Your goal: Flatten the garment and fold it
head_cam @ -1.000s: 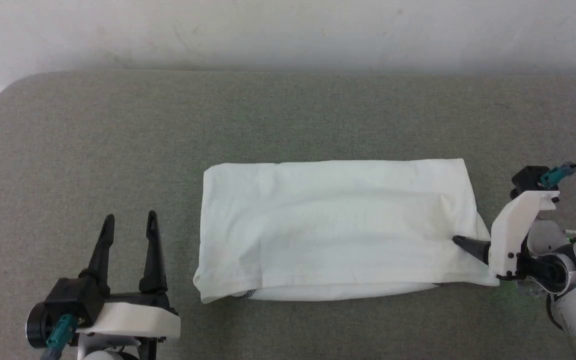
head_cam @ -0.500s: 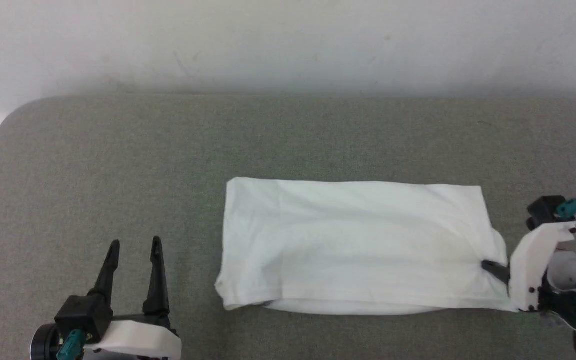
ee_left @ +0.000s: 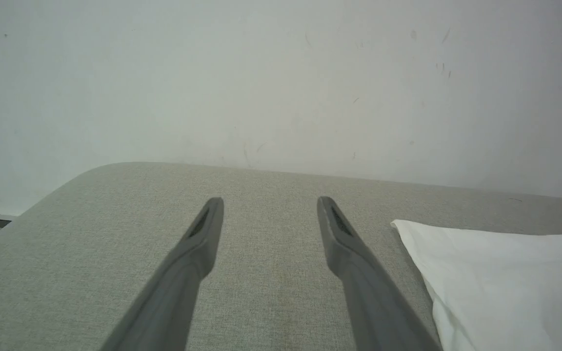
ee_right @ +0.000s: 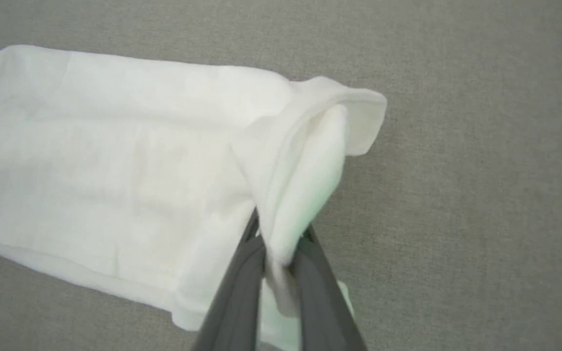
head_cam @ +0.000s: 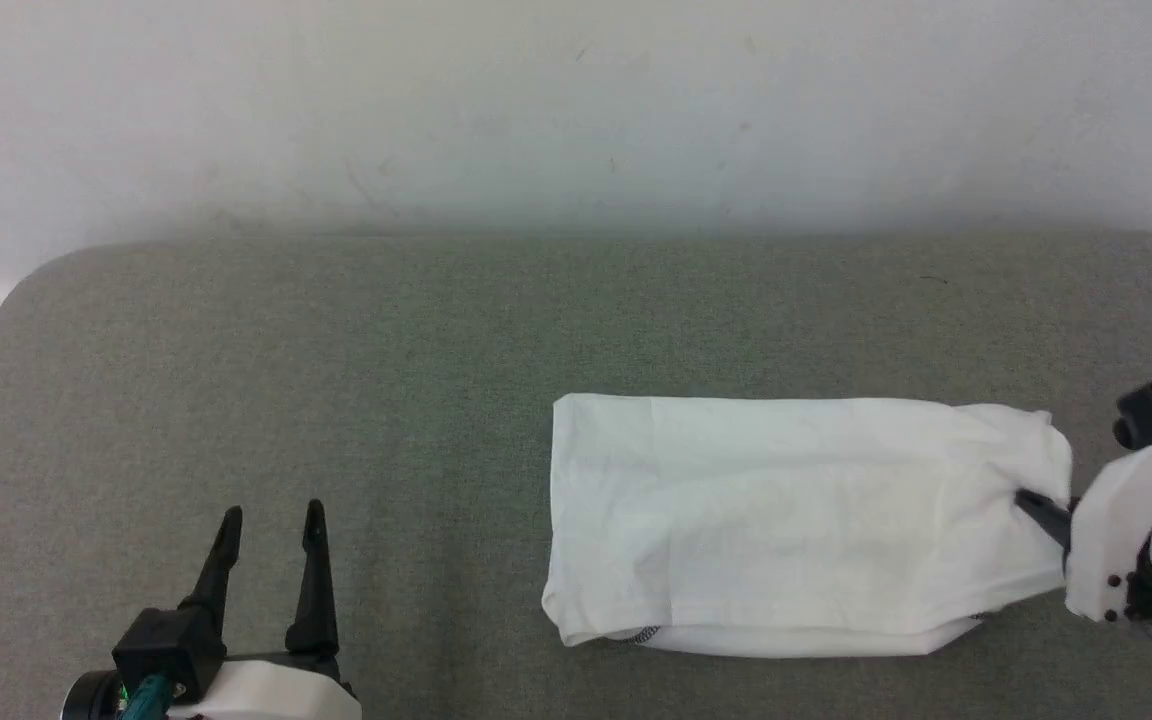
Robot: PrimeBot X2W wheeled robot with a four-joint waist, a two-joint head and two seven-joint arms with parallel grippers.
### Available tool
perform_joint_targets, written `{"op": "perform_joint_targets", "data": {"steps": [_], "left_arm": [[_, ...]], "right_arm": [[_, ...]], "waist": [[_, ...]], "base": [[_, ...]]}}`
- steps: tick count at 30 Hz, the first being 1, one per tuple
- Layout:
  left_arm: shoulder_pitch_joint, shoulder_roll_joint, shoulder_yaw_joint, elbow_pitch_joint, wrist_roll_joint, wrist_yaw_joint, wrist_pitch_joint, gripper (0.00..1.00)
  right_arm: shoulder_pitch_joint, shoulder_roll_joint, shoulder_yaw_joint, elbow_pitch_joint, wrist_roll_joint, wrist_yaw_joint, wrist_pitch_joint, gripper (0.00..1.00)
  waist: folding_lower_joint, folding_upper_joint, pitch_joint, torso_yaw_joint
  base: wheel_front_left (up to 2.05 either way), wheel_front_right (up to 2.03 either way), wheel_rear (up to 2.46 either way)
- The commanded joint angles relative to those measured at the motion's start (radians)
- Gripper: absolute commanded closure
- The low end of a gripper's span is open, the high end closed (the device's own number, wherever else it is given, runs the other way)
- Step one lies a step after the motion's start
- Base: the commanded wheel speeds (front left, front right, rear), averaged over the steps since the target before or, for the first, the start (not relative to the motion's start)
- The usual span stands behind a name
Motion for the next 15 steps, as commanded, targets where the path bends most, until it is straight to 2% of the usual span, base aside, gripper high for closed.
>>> {"op": "perform_joint_targets", "data": {"steps": [1, 5, 8, 11, 15], "left_arm": [[0.005, 0.005, -0.003, -0.006, -0.007, 0.001, 0.002, 0.0], [-0.007, 0.006, -0.008, -0.011, -0.009, 0.0, 0.004, 0.0], [-0.021, 0.003, -0.016, -0.009, -0.009, -0.001, 0.003, 0.0], [-0.038, -0.002, -0.027, -0.004, -0.009, -0.004, 0.001, 0.0], [-0.057, -0.007, -0.037, 0.006, -0.008, -0.008, -0.004, 0.0]], "right_arm": [[-0.022, 0.012, 0.013, -0.035, 0.0, -0.001, 0.006, 1.0], [-0.074, 0.047, 0.089, -0.155, -0.004, -0.001, 0.017, 1.0], [-0.115, 0.101, 0.173, -0.205, 0.006, -0.001, 0.028, 1.0], [-0.143, 0.166, 0.263, -0.204, 0.031, -0.001, 0.041, 1.0], [-0.17, 0.246, 0.355, -0.141, 0.063, -0.001, 0.006, 1.0]], "waist": [[0.0002, -0.0001, 0.001, 0.0], [0.0002, -0.0001, 0.011, 0.004], [0.0002, -0.0001, 0.018, 0.013], [0.0002, -0.0001, 0.026, 0.03], [0.0002, -0.0001, 0.038, 0.058]], "base": [[0.0, 0.0, 0.0], [0.0, 0.0, 0.0], [0.0, 0.0, 0.0], [0.0, 0.0, 0.0], [0.0, 0.0, 0.0]]}}
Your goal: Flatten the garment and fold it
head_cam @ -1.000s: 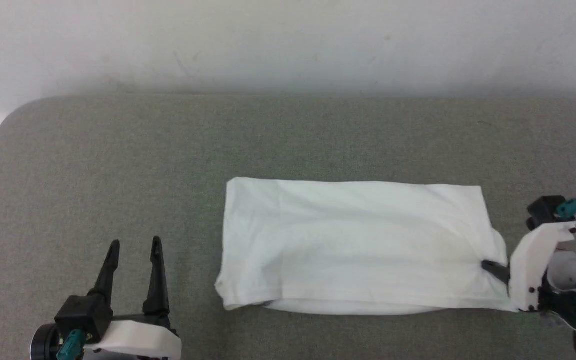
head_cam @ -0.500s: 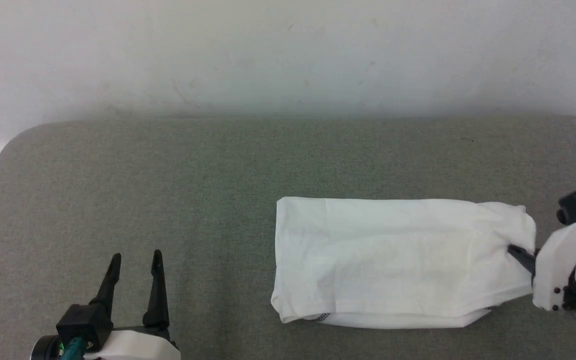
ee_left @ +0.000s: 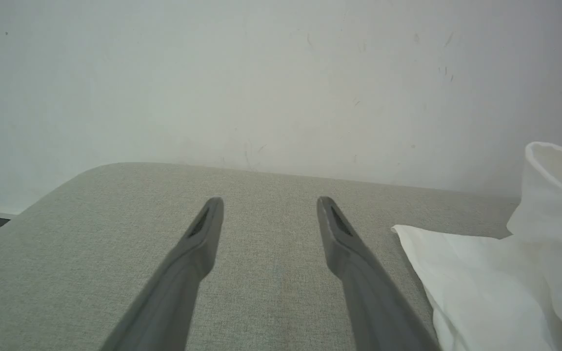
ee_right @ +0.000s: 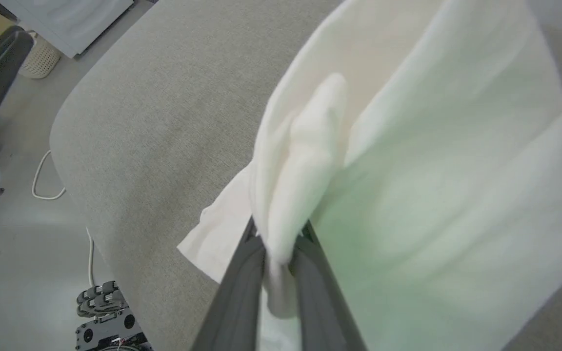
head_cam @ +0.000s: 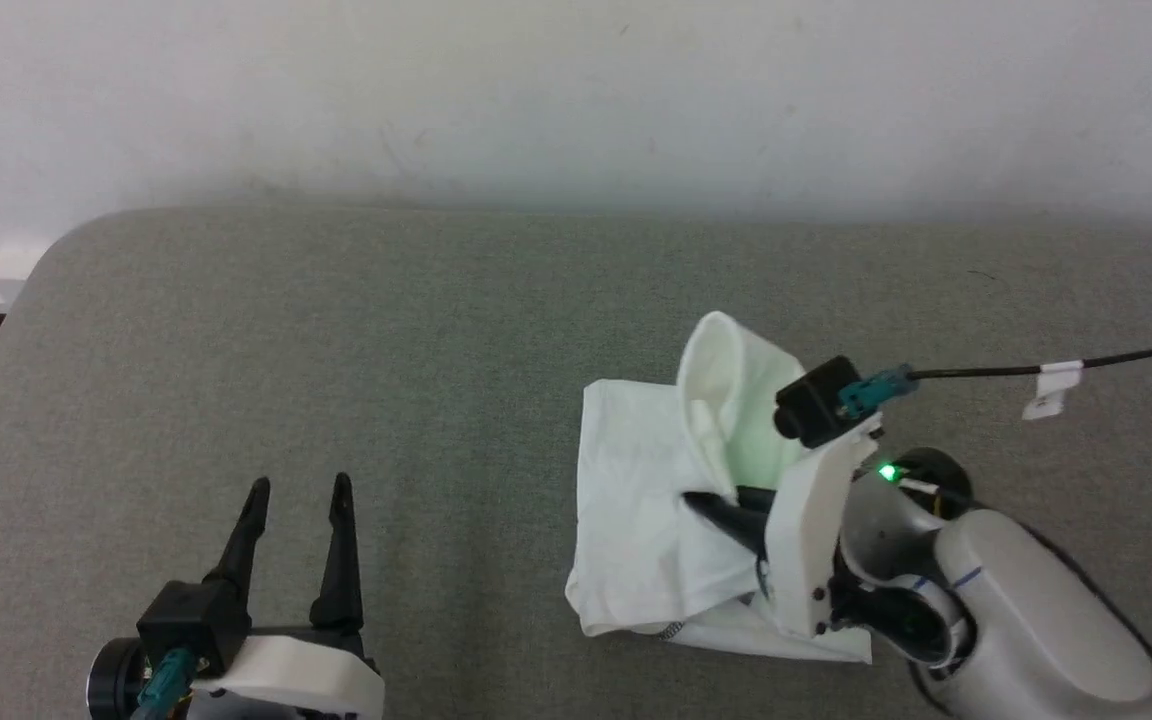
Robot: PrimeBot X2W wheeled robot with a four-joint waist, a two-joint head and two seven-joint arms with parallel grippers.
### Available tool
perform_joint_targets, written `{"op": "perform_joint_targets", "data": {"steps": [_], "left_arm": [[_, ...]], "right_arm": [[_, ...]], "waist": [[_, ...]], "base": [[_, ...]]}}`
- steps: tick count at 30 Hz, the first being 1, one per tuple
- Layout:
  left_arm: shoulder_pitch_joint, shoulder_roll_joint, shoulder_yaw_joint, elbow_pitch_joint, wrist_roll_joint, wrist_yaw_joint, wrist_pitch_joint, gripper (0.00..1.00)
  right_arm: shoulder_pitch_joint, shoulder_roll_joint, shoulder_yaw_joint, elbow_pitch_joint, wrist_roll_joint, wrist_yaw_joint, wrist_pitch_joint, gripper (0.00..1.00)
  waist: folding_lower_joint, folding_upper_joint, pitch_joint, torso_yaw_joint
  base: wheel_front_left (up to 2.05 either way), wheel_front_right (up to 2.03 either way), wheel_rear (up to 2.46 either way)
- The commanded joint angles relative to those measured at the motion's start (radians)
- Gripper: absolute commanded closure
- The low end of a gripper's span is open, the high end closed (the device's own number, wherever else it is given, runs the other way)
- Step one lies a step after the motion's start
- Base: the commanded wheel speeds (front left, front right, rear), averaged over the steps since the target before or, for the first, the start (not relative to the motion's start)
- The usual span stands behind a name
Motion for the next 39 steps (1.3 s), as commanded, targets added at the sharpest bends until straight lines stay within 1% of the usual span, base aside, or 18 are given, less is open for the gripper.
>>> {"op": "perform_joint_targets", "data": {"steps": [1, 3, 4, 5, 6, 9, 11, 14, 16, 18, 20, 22, 25, 30, 31, 33, 36, 39], "left_arm": [[-0.016, -0.004, -0.003, 0.006, -0.007, -0.006, -0.006, 0.0], [-0.02, -0.006, -0.004, 0.011, -0.008, -0.007, -0.009, 0.0], [-0.022, -0.007, -0.006, 0.014, -0.009, -0.007, -0.01, 0.0], [-0.025, -0.008, -0.008, 0.016, -0.008, -0.008, -0.012, 0.0], [-0.027, -0.009, -0.009, 0.019, -0.008, -0.008, -0.013, 0.0], [-0.032, -0.009, -0.007, 0.027, -0.01, -0.007, -0.016, 0.0], [-0.033, -0.009, -0.005, 0.03, -0.01, -0.005, -0.019, 0.0], [-0.031, -0.009, -0.003, 0.036, -0.009, -0.001, -0.021, 0.0], [-0.03, -0.009, -0.004, 0.039, -0.009, 0.0, -0.022, 0.0], [-0.026, -0.009, -0.002, 0.043, -0.009, 0.003, -0.023, 0.0], [-0.022, -0.008, 0.0, 0.045, -0.011, 0.006, -0.024, 0.0], [-0.018, -0.007, 0.002, 0.046, -0.013, 0.008, -0.024, 0.0], [-0.013, -0.006, 0.006, 0.043, -0.016, 0.011, -0.025, 0.0], [-0.009, -0.002, 0.013, 0.04, -0.021, 0.016, -0.026, 0.0], [-0.009, -0.002, 0.013, 0.04, -0.021, 0.016, -0.026, 0.0], [-0.008, 0.001, 0.016, 0.041, -0.022, 0.017, -0.027, 0.0], [-0.009, 0.005, 0.021, 0.042, -0.023, 0.018, -0.028, 0.0], [-0.012, 0.009, 0.025, 0.046, -0.022, 0.018, -0.029, 0.0]], "right_arm": [[-0.016, 0.028, 0.014, 0.026, 0.011, -0.001, -0.031, 1.0], [-0.022, 0.066, 0.042, 0.084, 0.01, -0.001, -0.064, 1.0], [-0.025, 0.082, 0.055, 0.114, 0.009, -0.001, -0.081, 0.71], [-0.027, 0.098, 0.066, 0.14, 0.012, -0.001, -0.101, 0.33], [-0.032, 0.109, 0.08, 0.163, 0.011, -0.001, -0.119, 0.0], [-0.057, 0.125, 0.118, 0.195, -0.003, -0.001, -0.204, 0.0], [-0.077, 0.126, 0.134, 0.184, -0.008, -0.001, -0.274, 0.0], [-0.103, 0.106, 0.146, 0.148, -0.043, -0.001, -0.379, 0.0], [-0.107, 0.087, 0.133, 0.117, -0.075, -0.001, -0.444, 0.0], [-0.096, 0.069, 0.091, 0.086, -0.126, -0.001, -0.513, 0.0], [-0.067, 0.058, 0.02, 0.059, -0.195, -0.001, -0.575, 0.0], [-0.02, 0.061, -0.072, 0.029, -0.261, -0.001, -0.624, 0.0], [0.065, 0.074, -0.222, -0.032, -0.355, -0.001, -0.66, 0.0], [0.205, 0.095, -0.443, -0.144, -0.445, -0.001, -0.617, 0.0], [0.205, 0.095, -0.443, -0.144, -0.445, -0.001, -0.617, 0.0], [0.247, 0.099, -0.517, -0.179, -0.459, -0.001, -0.58, 0.0], [0.291, 0.087, -0.596, -0.193, -0.45, -0.001, -0.493, 0.0], [0.316, 0.056, -0.647, -0.162, -0.406, -0.001, -0.356, 0.0]], "waist": [[0.0, -0.0001, 0.012, 0.02], [0.0, -0.0001, 0.018, 0.027], [0.0, -0.0001, 0.022, 0.031], [0.0, -0.0001, 0.027, 0.035], [0.0, -0.0001, 0.031, 0.037], [0.0, -0.0001, 0.04, 0.034], [0.0, -0.0001, 0.043, 0.029], [0.0, -0.0001, 0.038, 0.016], [0.0, -0.0001, 0.031, 0.006], [0.0, -0.0001, 0.022, -0.005], [0.0, -0.0001, 0.013, -0.017], [0.0, -0.0001, 0.003, -0.028], [0.0, -0.0001, -0.005, -0.042], [0.0, -0.0001, -0.01, -0.064], [0.0, -0.0001, -0.01, -0.064], [0.0, -0.0001, -0.008, -0.072], [0.0, -0.0001, -0.008, -0.082], [0.0, -0.0001, -0.007, -0.085]], "base": [[0.0, 0.0, 0.0], [0.0, 0.0, 0.0], [0.0, 0.0, 0.0], [0.0, 0.0, 0.0], [0.0, 0.0, 0.0], [0.0, 0.0, 0.0], [0.0, 0.0, 0.0], [0.0, 0.0, 0.0], [0.0, 0.0, 0.0], [0.0, 0.0, 0.0], [0.0, 0.0, 0.0], [0.0, 0.0, 0.0], [0.0, 0.0, 0.0], [0.0, 0.0, 0.0], [0.0, 0.0, 0.0], [0.0, 0.0, 0.0], [0.0, 0.0, 0.0], [0.0, 0.0, 0.0]]}}
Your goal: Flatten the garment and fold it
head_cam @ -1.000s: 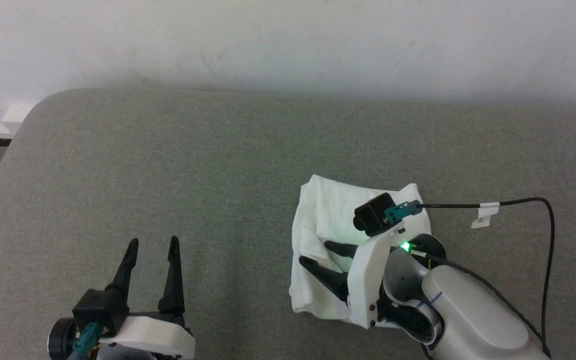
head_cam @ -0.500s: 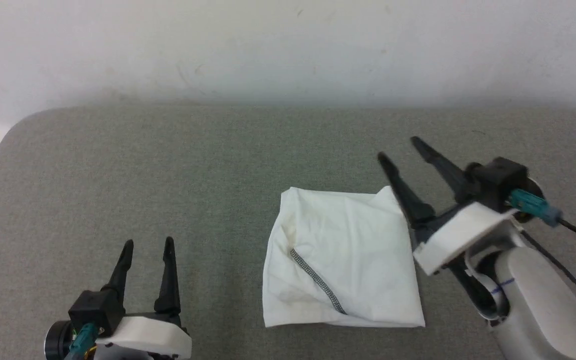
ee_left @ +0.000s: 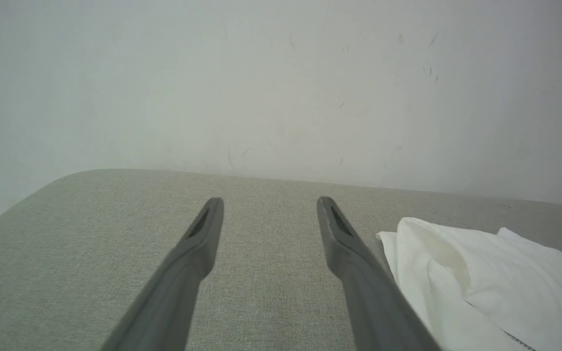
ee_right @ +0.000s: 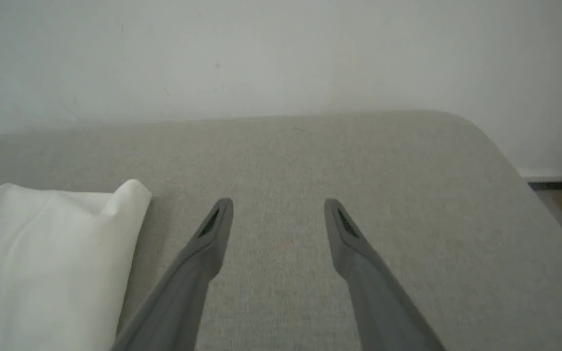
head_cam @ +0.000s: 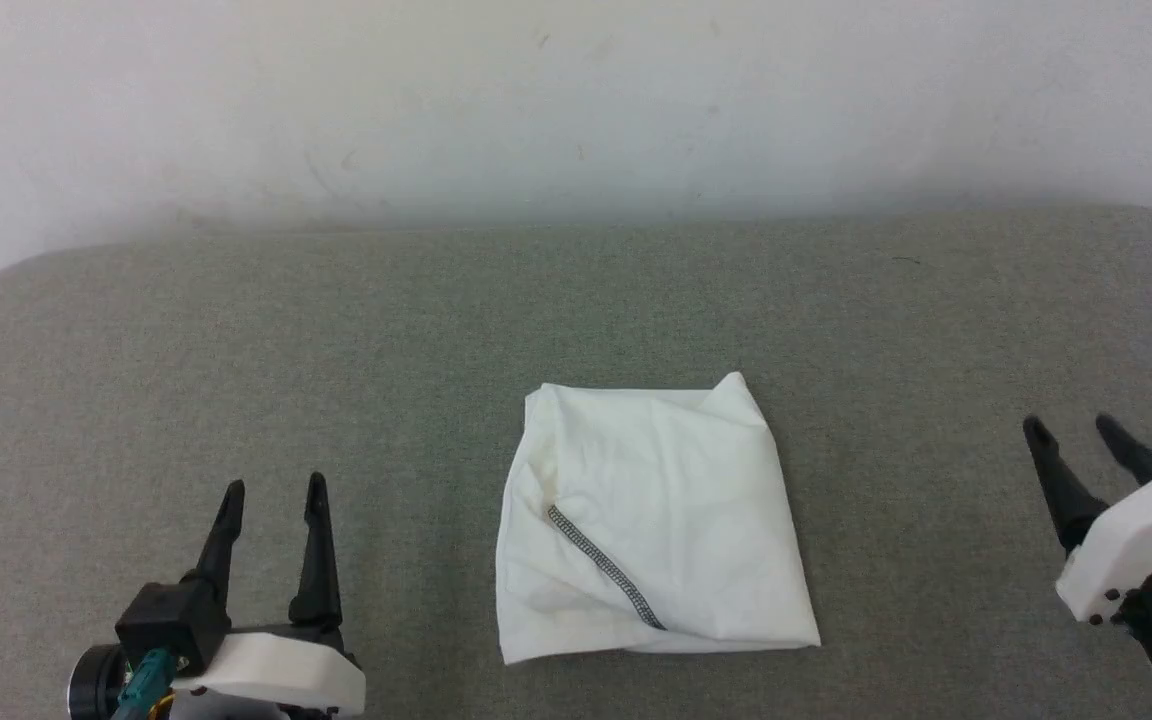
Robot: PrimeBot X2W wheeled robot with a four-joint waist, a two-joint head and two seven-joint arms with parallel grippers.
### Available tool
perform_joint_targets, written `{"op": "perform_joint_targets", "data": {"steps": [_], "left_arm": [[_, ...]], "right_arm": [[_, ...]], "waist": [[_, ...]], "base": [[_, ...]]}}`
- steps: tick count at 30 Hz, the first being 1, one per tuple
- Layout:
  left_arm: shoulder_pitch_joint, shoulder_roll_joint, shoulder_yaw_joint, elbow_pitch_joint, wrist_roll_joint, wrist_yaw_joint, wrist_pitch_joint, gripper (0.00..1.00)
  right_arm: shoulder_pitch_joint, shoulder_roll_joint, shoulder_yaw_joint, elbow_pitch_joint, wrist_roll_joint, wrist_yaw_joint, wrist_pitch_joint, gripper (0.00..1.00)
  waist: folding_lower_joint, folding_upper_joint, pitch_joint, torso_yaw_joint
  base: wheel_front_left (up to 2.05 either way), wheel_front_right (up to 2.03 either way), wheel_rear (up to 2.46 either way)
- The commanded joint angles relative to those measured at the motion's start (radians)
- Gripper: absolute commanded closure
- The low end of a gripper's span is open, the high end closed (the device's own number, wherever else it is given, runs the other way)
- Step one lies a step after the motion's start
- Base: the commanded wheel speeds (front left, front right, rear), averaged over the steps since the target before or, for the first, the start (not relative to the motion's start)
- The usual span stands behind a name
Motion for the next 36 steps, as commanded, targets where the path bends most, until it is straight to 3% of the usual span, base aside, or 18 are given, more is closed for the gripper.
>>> {"op": "perform_joint_targets", "data": {"steps": [1, 4, 5, 7, 10, 12, 18, 27, 28, 30, 36], "left_arm": [[0.004, 0.006, 0.005, 0.003, -0.002, 0.007, -0.004, 0.0], [0.001, 0.007, 0.006, 0.001, 0.001, 0.009, -0.005, 0.0], [-0.001, 0.007, 0.007, 0.001, 0.001, 0.008, -0.005, 0.0], [-0.004, 0.006, 0.006, 0.001, 0.001, 0.006, -0.006, 0.0], [-0.008, 0.005, 0.004, -0.001, 0.003, 0.005, -0.006, 0.0], [-0.016, 0.002, 0.001, 0.0, 0.004, 0.003, -0.006, 0.0], [-0.054, -0.009, -0.012, 0.006, 0.009, -0.006, -0.007, 0.0], [-0.09, -0.016, -0.009, 0.019, 0.025, -0.013, -0.007, 0.0], [-0.09, -0.019, -0.008, 0.022, 0.025, -0.013, -0.007, 0.0], [-0.09, -0.022, -0.005, 0.024, 0.026, -0.015, -0.007, 0.0], [-0.08, -0.027, 0.005, 0.028, 0.034, -0.017, -0.007, 0.0]], "right_arm": [[0.009, -0.006, -0.008, 0.013, 0.021, -0.001, 0.033, 0.0], [0.008, -0.03, -0.031, 0.069, 0.13, -0.001, 0.224, 0.0], [0.003, -0.05, -0.034, 0.104, 0.191, -0.001, 0.357, 0.0], [-0.015, -0.031, -0.048, 0.131, 0.286, -0.001, 0.466, 0.0], [-0.038, -0.012, -0.065, 0.161, 0.355, -0.001, 0.547, 0.0], [-0.07, 0.042, -0.086, 0.197, 0.44, -0.001, 0.605, 0.0], [-0.16, 0.133, -0.045, 0.316, 0.527, -0.001, 0.666, 0.0], [-0.256, 0.153, 0.092, 0.489, 0.538, -0.001, 0.558, 0.0], [-0.261, 0.148, 0.112, 0.508, 0.533, -0.001, 0.551, 0.38], [-0.267, 0.141, 0.144, 0.536, 0.539, -0.001, 0.544, 0.97], [-0.273, 0.07, 0.29, 0.484, 0.526, -0.001, 0.499, 1.0]], "waist": [[0.0, 0.0002, 0.0, 0.0], [0.0, 0.0002, 0.001, 0.002], [0.0, 0.0002, 0.002, 0.007], [0.0, 0.0002, 0.005, 0.014], [0.0, 0.0002, 0.013, 0.022], [0.0, 0.0002, 0.021, 0.032], [0.0, 0.0002, 0.056, 0.066], [0.0, 0.0002, 0.084, 0.096], [0.0, 0.0002, 0.084, 0.098], [0.0, 0.0002, 0.081, 0.097], [0.0, 0.0002, 0.059, 0.064]], "base": [[0.0, 0.0, 0.0], [0.0, 0.0, 0.0], [0.0, 0.0, 0.0], [0.0, 0.0, 0.0], [0.0, 0.0, 0.0], [0.0, 0.0, 0.0], [0.0, 0.0, 0.0], [0.0, 0.0, 0.0], [0.0, 0.0, 0.0], [0.0, 0.0, 0.0], [0.0, 0.0, 0.0]]}}
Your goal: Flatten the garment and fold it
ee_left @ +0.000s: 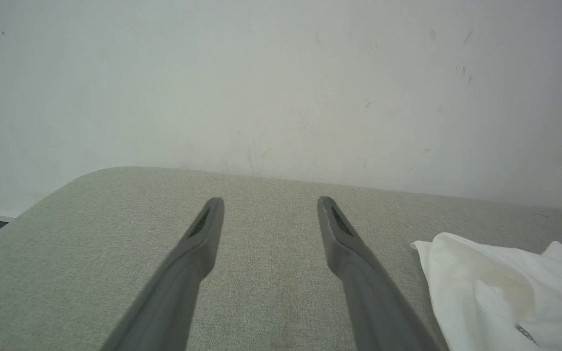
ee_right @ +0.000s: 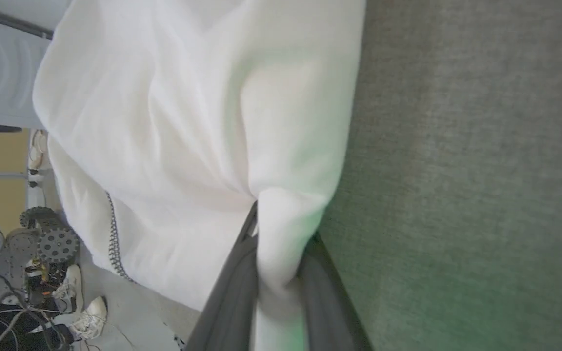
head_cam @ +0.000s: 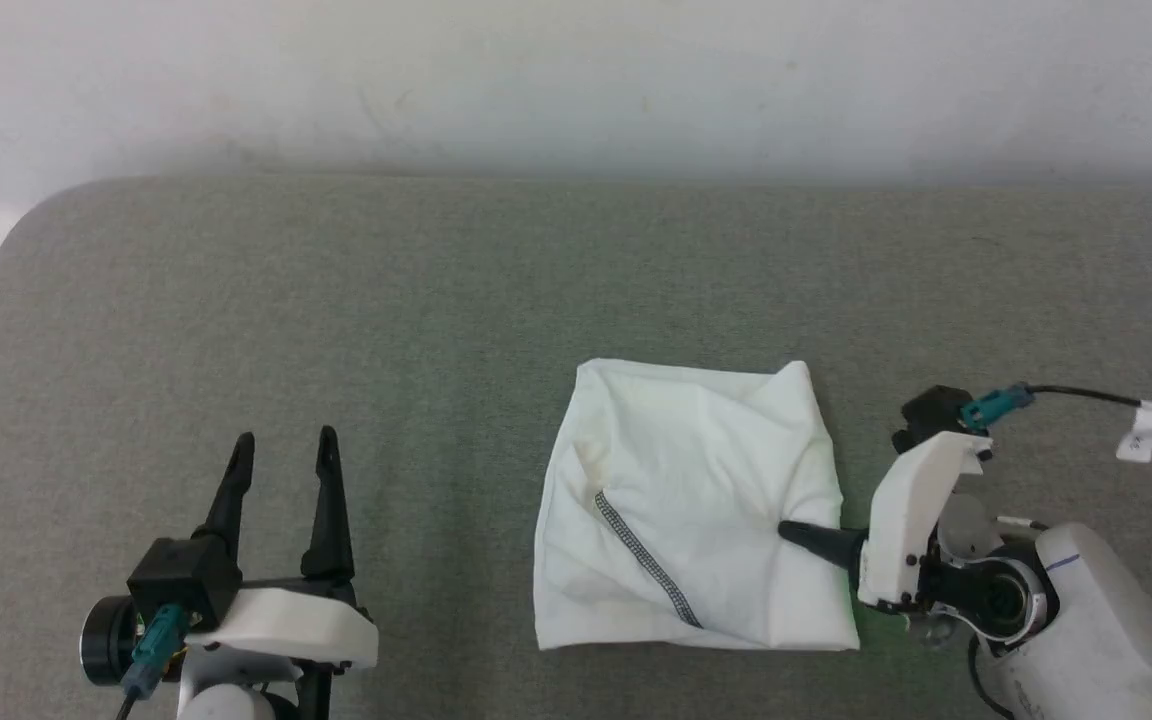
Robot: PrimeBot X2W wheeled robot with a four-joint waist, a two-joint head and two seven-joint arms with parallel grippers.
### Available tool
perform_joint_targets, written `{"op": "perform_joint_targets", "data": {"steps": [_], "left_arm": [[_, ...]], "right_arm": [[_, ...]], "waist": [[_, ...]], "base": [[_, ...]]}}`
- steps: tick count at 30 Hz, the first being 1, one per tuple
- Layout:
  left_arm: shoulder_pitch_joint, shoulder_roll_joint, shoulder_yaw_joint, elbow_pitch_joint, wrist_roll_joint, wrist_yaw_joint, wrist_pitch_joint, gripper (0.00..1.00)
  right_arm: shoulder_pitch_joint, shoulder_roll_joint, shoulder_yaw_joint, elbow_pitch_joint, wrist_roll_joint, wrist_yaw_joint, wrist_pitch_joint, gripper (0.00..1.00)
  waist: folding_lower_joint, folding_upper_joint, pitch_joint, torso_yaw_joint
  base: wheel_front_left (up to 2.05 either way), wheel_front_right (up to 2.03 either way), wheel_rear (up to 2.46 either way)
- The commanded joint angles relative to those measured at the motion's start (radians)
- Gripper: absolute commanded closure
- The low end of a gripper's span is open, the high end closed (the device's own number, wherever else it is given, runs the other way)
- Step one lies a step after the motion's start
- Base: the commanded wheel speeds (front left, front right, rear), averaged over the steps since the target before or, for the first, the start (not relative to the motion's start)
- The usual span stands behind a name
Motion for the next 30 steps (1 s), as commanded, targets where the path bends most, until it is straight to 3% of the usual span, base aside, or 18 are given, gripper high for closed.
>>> {"op": "perform_joint_targets", "data": {"steps": [1, 7, 13, 21, 30], "left_arm": [[0.003, -0.005, 0.004, 0.002, 0.008, -0.006, -0.005, 0.0], [0.021, -0.008, 0.011, -0.005, 0.011, -0.012, -0.005, 0.0], [0.018, -0.008, 0.013, -0.029, 0.021, -0.014, -0.005, 0.0], [-0.053, 0.011, -0.012, -0.065, 0.05, -0.029, 0.0, 0.0], [-0.189, 0.034, -0.057, -0.107, 0.087, -0.051, 0.031, 0.0]], "right_arm": [[0.003, -0.034, 0.04, -0.027, -0.028, -0.001, -0.016, 1.0], [0.018, -0.213, 0.241, -0.184, -0.166, -0.001, -0.064, 1.0], [0.012, -0.365, 0.325, -0.276, -0.31, -0.001, -0.076, 1.0], [-0.042, -0.474, 0.292, -0.192, -0.376, -0.001, -0.124, 1.0], [-0.152, -0.479, 0.123, 0.071, -0.432, -0.001, -0.305, 1.0]], "waist": [[-0.0001, 0.0001, -0.014, -0.025], [-0.0001, 0.0001, -0.025, -0.118], [-0.0001, 0.0001, 0.009, -0.242], [-0.0001, 0.0001, 0.132, -0.37], [-0.0001, 0.0001, 0.306, -0.384]], "base": [[0.0, 0.0, 0.0], [0.0, 0.0, 0.0], [0.0, 0.0, 0.0], [0.0, 0.0, 0.0], [0.0, 0.0, 0.0]]}}
